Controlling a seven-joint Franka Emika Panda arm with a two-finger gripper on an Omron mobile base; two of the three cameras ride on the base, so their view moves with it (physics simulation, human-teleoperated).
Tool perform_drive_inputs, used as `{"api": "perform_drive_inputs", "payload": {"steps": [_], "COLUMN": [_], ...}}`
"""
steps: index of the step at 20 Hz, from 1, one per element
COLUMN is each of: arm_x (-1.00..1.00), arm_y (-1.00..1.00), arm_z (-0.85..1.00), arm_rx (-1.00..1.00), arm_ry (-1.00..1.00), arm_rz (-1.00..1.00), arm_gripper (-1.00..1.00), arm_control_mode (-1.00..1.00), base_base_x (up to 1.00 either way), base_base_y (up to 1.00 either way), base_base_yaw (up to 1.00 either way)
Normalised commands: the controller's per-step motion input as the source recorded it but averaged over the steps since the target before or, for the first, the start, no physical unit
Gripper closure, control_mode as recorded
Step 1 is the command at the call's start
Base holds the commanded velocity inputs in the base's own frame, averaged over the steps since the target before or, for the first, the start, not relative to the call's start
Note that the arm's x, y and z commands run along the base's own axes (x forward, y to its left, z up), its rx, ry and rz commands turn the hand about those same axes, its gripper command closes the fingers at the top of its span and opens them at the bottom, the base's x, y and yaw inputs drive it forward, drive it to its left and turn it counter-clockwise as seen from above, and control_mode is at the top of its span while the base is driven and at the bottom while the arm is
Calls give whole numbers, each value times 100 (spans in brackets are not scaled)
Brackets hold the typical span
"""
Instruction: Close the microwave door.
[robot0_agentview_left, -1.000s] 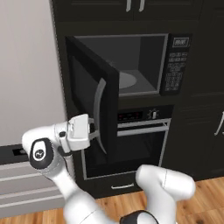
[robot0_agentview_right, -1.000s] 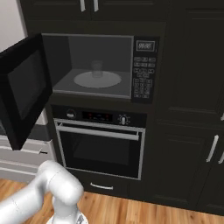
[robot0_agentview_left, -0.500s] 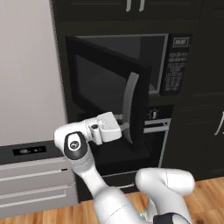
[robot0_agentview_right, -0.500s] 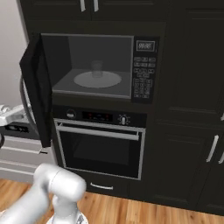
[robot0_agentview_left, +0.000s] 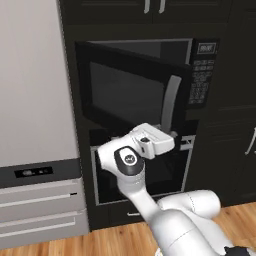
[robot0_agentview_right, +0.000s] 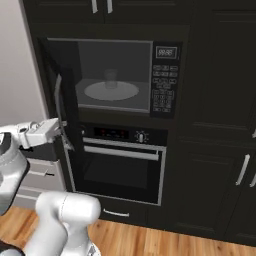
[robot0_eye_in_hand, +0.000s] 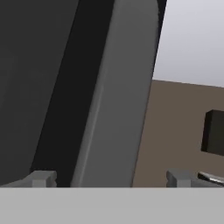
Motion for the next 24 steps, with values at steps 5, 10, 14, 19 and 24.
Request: {"api": "perform_drive_inputs", "payload": {"steps": [5,10,14,19,24], "arm_x": [4,35,54,59,59], "arm_y": [-88,-79,-58,-64,-42], "arm_z": [0,0,1,1,17], "arm_rx": [6,9,9,11,8], "arm_ry": [0,7,10,9,17], "arm_rz": [33,35,35,38,26], "arm_gripper": [-100,-100,-100,-100,-100], "arm_control_mode": [-100,-100,-100,-100,-100], "base_base_x": [0,0,0,0,0], "base_base_y": [0,0,0,0,0], "base_base_yaw": [0,0,0,0,0]}}
